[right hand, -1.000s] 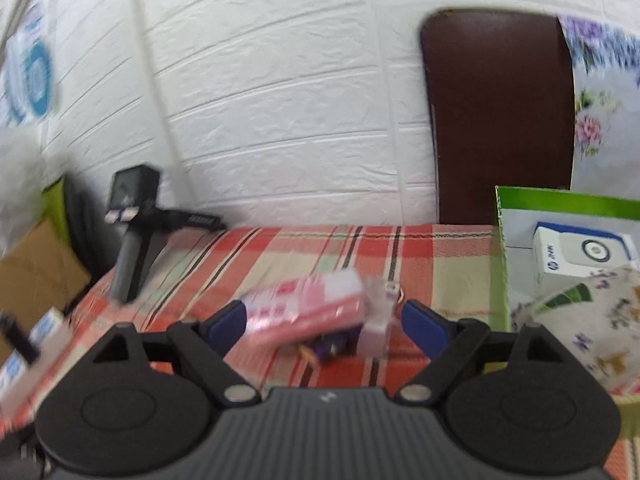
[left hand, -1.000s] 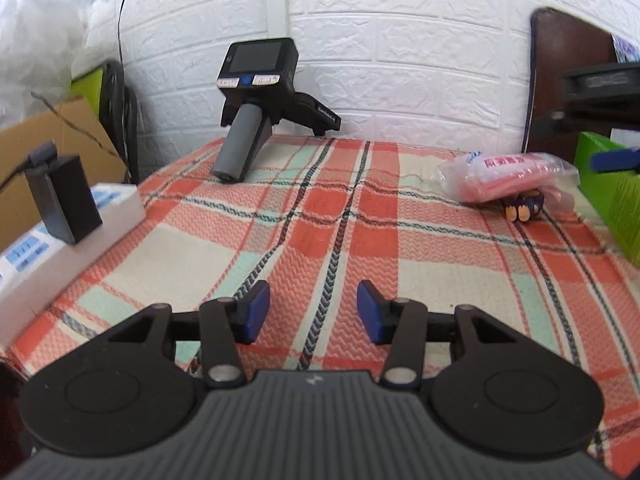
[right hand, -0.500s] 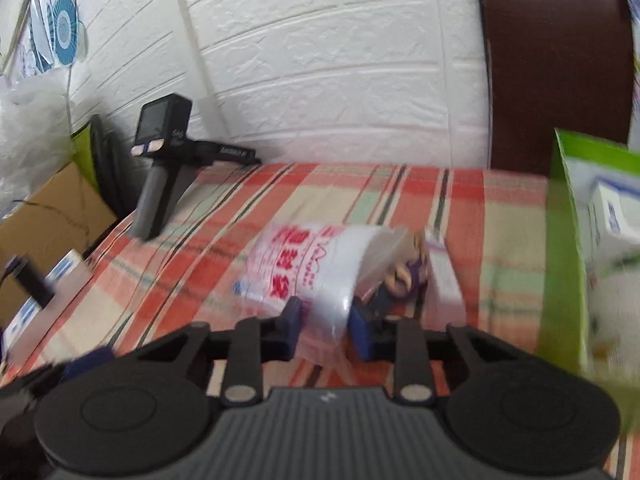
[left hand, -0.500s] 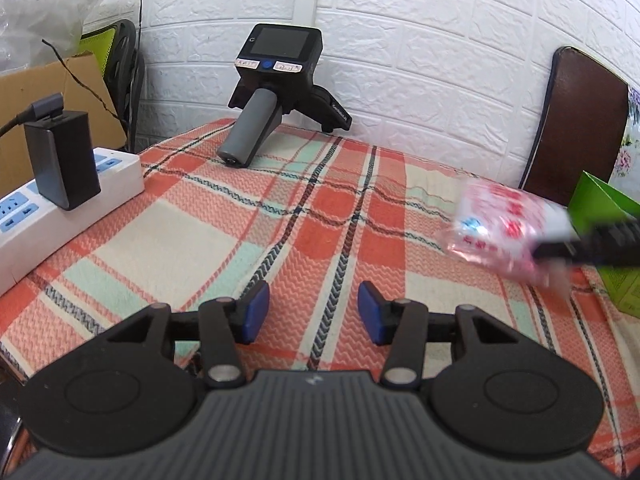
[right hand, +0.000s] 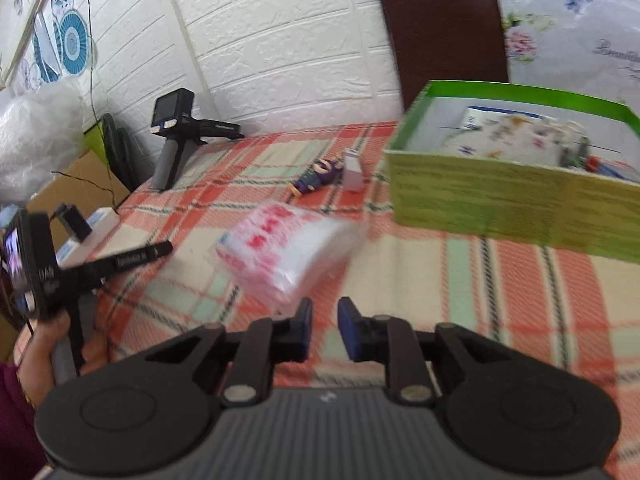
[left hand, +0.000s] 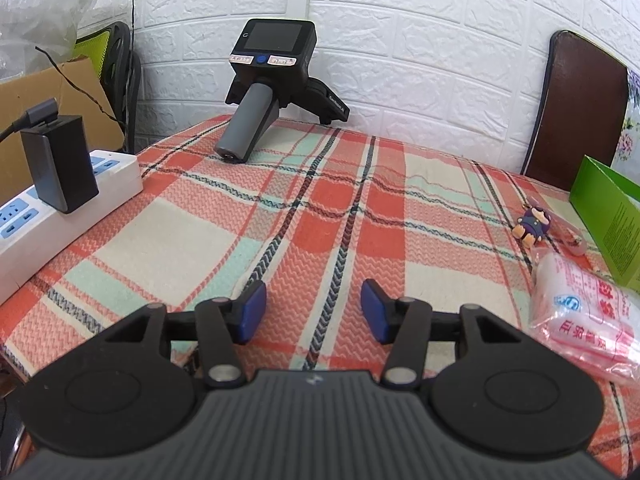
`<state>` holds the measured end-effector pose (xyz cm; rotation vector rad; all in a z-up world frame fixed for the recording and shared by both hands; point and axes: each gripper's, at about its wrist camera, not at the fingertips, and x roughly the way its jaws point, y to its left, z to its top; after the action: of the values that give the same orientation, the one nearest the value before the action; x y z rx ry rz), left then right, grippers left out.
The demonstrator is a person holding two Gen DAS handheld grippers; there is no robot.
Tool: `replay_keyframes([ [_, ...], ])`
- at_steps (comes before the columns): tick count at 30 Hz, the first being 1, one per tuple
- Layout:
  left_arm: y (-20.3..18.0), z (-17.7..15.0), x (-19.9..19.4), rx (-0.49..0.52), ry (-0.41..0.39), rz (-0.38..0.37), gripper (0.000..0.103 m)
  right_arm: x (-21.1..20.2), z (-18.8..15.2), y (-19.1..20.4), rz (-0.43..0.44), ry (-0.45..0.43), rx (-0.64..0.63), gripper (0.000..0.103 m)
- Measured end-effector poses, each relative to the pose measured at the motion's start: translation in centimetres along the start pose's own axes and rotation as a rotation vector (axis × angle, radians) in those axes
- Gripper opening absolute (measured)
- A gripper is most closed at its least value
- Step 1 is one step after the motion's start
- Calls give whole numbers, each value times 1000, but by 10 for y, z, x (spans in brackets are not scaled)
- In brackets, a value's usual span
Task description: Organize objects
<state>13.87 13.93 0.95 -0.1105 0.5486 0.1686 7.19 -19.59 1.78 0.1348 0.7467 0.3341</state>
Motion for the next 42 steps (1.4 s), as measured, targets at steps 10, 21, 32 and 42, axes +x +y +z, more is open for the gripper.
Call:
replay_keyframes([
  [10, -11, 4, -1, 74, 28, 70, 63, -19, -14, -17, -2, -36, 35, 58],
  [21, -48, 41, -12, 81, 116, -278, 74, 19, -4, 9, 2, -25, -175, 79],
  [32, -83, 32, 20, 18, 289, -553, 62, 86, 26, 27, 44, 5, -317, 85],
  [42, -107, 35, -26, 51, 229, -549, 56, 55, 20, 32, 16, -88, -269, 65],
])
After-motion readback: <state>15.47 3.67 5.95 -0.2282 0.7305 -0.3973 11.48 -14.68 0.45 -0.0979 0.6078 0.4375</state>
